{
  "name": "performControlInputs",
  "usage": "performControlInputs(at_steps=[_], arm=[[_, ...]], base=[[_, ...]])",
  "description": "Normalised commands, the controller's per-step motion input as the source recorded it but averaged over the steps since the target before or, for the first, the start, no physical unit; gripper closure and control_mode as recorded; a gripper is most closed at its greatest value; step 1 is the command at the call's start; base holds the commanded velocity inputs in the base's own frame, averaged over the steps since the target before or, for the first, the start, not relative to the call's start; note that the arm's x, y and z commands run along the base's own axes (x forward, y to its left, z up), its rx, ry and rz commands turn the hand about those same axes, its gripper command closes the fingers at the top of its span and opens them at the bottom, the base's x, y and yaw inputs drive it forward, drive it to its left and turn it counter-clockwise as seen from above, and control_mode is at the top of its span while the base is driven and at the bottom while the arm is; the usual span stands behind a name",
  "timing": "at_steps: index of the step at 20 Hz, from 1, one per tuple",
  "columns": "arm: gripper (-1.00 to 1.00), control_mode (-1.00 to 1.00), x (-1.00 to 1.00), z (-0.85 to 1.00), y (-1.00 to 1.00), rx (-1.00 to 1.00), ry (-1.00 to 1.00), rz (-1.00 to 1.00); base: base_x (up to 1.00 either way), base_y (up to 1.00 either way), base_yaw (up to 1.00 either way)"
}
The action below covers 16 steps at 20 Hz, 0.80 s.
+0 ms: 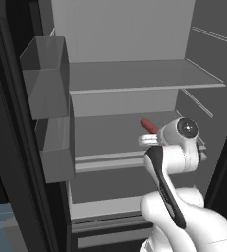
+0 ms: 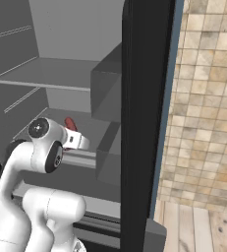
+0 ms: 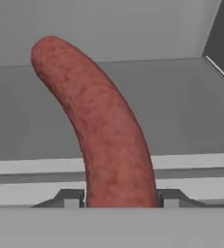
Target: Retrieve the sausage and cheese from the fridge and place them on the cutting board on the counter.
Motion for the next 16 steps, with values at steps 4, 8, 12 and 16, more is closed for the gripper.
performControlInputs(at_steps=[4, 8, 12, 16], arm=[[1.0, -1.0, -1.0, 0.58, -0.02, -0.07, 0.0, 0.06], [1.0, -1.0, -0.91, 0.9, -0.01, -0.05, 0.08, 0.04], [1.0, -1.0, -0.98, 0.45, -0.03, -0.07, 0.01, 0.03], [1.0, -1.0, -0.53, 0.62, -0.16, -0.02, 0.0, 0.01]], base=[[0.0, 0.0, 0.0], [0.0, 0.0, 0.0], [0.0, 0.0, 0.0], [0.0, 0.0, 0.0]])
